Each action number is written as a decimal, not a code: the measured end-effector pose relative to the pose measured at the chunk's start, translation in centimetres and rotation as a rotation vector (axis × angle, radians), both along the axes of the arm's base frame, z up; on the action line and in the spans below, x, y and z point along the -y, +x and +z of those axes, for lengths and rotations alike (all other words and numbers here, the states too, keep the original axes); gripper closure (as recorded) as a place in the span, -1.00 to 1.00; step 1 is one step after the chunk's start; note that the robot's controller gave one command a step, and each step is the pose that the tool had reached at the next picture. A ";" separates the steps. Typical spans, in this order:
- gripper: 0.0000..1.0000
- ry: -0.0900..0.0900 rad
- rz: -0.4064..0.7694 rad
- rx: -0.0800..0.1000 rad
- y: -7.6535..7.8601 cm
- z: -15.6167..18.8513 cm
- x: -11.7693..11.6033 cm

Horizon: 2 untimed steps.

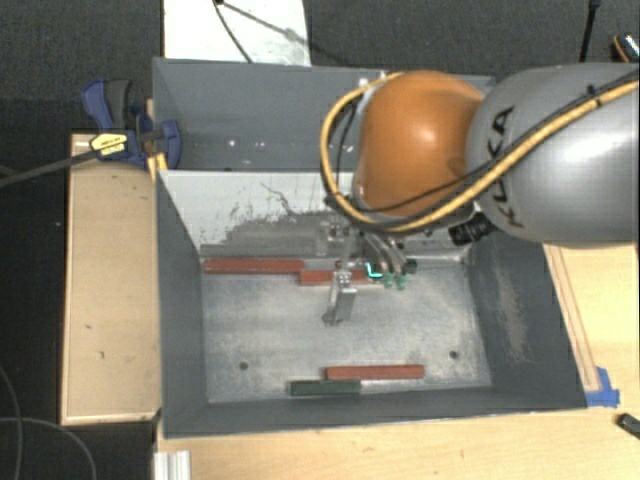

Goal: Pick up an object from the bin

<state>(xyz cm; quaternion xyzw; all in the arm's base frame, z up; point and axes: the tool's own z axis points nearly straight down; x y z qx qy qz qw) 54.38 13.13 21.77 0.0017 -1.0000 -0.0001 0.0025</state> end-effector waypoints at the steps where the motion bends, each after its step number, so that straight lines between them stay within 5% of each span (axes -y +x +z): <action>1: -1.00 0.000 -0.089 0.010 4.5 -3.9 3.1; 2: -1.00 -0.001 -0.046 0.001 3.9 -15.2 7.2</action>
Offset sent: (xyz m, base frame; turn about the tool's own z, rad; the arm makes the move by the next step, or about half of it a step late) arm 0.0436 -0.0297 -0.0379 0.0916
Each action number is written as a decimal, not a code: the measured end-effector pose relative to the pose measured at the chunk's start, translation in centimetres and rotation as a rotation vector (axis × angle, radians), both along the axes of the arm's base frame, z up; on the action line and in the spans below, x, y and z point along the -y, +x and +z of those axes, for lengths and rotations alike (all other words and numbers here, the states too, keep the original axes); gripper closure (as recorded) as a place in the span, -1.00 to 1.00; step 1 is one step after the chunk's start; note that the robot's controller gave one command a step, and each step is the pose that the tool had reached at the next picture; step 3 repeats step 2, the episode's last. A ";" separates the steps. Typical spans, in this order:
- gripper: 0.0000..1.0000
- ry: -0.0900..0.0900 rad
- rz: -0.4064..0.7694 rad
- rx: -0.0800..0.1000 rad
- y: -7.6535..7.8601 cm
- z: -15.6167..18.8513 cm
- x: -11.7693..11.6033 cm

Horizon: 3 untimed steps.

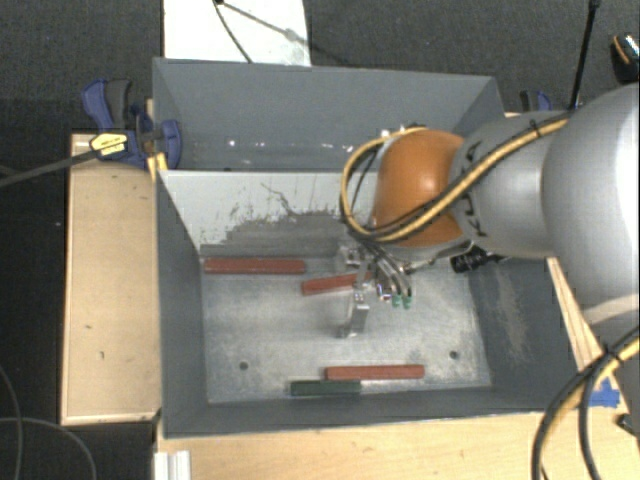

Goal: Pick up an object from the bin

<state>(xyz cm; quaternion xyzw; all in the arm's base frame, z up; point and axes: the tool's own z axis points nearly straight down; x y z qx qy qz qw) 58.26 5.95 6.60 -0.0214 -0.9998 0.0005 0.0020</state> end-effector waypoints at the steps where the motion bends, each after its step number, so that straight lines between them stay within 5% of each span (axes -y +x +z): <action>1: 1.00 0.002 -0.002 0.007 0.2 0.5 -0.2; 2: 1.00 0.002 -0.009 0.015 0.9 16.6 1.7; 3: 1.00 0.002 -0.009 0.015 0.9 16.6 1.7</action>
Offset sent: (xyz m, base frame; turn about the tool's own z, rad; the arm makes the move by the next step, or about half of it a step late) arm 0.0000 0.0000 0.0000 0.0000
